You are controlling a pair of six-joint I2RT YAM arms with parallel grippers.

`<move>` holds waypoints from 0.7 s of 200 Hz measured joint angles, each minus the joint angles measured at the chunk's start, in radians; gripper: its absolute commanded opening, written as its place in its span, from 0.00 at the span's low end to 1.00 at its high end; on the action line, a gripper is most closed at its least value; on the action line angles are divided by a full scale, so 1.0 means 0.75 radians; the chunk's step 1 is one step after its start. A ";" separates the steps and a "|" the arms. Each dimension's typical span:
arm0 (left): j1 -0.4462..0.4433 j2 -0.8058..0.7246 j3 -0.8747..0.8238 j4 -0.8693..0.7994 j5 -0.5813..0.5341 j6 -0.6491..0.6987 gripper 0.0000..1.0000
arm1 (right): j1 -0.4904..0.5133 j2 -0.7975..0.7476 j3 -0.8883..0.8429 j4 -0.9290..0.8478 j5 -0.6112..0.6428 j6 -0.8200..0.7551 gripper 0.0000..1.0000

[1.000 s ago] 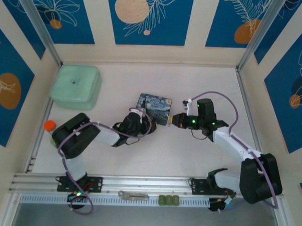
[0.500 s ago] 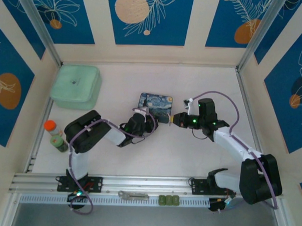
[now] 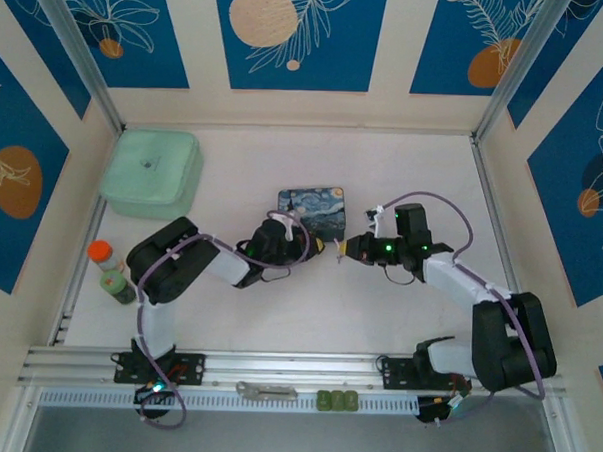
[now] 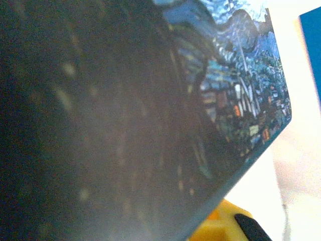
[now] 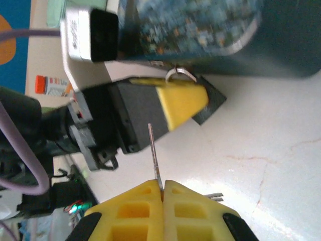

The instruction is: Unlock a padlock with a key

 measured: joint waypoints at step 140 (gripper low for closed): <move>0.084 0.085 0.067 0.440 0.341 -0.439 0.00 | -0.168 0.223 -0.121 0.421 -0.492 0.230 0.00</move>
